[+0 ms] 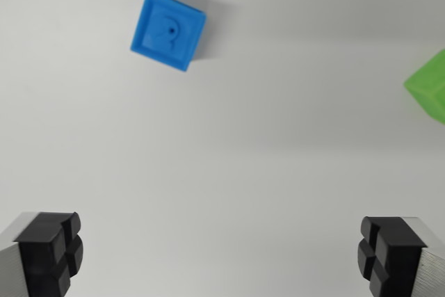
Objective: Stack cube
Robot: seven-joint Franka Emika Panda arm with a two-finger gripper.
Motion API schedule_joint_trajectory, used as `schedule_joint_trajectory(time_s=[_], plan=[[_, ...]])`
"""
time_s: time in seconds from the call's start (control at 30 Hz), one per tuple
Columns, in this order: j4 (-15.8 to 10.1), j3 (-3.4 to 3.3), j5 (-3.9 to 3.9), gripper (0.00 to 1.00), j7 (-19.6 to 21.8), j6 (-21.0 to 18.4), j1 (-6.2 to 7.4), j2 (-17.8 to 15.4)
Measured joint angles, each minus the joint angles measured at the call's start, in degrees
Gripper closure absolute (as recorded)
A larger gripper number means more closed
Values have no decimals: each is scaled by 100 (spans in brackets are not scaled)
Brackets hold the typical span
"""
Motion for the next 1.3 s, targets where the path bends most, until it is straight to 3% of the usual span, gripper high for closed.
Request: schedule_joint_trajectory(time_s=[0.63,1.3], plan=[[-1,2,0,0,54,43,0,50],[-84,41,74,0,654,697,64,539]])
